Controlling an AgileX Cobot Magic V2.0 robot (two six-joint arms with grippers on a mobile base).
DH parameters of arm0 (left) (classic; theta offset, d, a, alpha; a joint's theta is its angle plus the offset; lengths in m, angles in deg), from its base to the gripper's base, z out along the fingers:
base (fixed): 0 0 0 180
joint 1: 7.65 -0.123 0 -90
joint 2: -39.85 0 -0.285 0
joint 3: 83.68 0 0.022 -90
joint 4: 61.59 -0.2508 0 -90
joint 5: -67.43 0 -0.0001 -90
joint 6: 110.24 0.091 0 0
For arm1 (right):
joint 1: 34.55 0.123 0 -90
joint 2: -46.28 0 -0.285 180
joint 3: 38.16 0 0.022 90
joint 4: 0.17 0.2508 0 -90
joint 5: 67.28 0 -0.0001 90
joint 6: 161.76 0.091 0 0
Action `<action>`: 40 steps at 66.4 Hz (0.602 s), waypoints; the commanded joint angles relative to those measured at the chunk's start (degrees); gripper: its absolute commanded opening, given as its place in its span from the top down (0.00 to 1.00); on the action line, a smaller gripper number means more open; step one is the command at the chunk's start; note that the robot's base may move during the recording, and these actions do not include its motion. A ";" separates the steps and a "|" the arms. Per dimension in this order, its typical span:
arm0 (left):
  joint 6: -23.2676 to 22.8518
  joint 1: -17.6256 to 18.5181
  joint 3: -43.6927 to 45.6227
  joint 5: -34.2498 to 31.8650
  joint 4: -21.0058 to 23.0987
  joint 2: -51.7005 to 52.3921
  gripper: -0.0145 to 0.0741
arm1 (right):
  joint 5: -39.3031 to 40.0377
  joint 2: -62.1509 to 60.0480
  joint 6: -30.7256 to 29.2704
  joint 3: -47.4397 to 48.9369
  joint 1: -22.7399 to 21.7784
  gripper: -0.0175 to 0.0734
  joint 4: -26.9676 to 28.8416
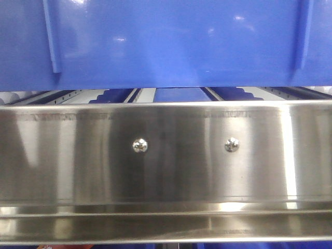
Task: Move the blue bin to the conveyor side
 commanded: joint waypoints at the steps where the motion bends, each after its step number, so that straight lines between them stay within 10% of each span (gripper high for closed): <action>1: 1.77 2.59 2.01 0.50 -0.57 -2.28 0.27 | 0.00 4.30 -0.52 1.62 -0.11 0.23 -0.10; 40: -0.89 8.29 32.07 31.47 -0.70 -28.09 0.27 | -34.26 29.68 -2.43 38.31 -0.11 0.18 -0.10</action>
